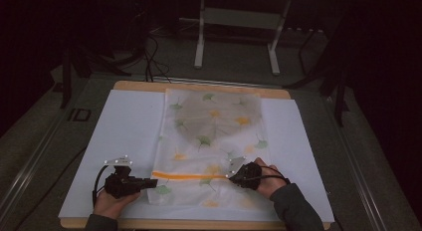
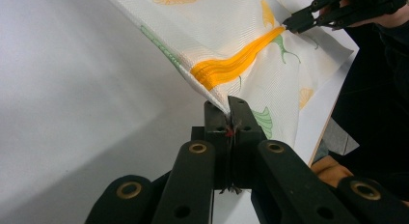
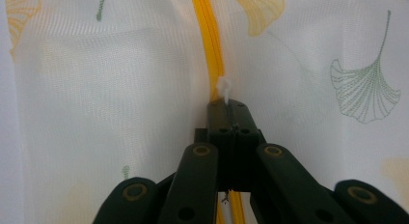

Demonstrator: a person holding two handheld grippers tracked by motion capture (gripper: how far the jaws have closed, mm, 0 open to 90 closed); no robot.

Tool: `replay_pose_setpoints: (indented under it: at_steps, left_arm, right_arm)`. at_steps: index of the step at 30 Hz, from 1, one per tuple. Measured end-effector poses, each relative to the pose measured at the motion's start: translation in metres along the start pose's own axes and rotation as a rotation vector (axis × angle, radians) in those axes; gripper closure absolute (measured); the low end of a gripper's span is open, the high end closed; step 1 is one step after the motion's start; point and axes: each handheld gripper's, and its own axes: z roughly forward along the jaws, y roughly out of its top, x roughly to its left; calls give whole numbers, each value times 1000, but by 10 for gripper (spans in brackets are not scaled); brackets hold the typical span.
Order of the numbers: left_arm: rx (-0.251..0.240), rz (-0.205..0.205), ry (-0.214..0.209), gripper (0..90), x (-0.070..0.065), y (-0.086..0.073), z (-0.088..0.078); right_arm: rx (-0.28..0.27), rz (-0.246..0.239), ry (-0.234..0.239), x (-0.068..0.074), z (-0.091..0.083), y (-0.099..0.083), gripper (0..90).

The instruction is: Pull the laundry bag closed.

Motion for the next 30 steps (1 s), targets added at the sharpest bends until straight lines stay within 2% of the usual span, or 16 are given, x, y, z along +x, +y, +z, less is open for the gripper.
replay_pose_setpoints:
  at_steps: [19,30]
  left_arm:
    - [0,-3,3,886,1,-1,0]
    - [2,-1,3,887,0,0,0]
  right_arm:
    - [4,20,-9,-4,-6,-16,900]
    - [1,26,-10,-4,-8,-20,900]
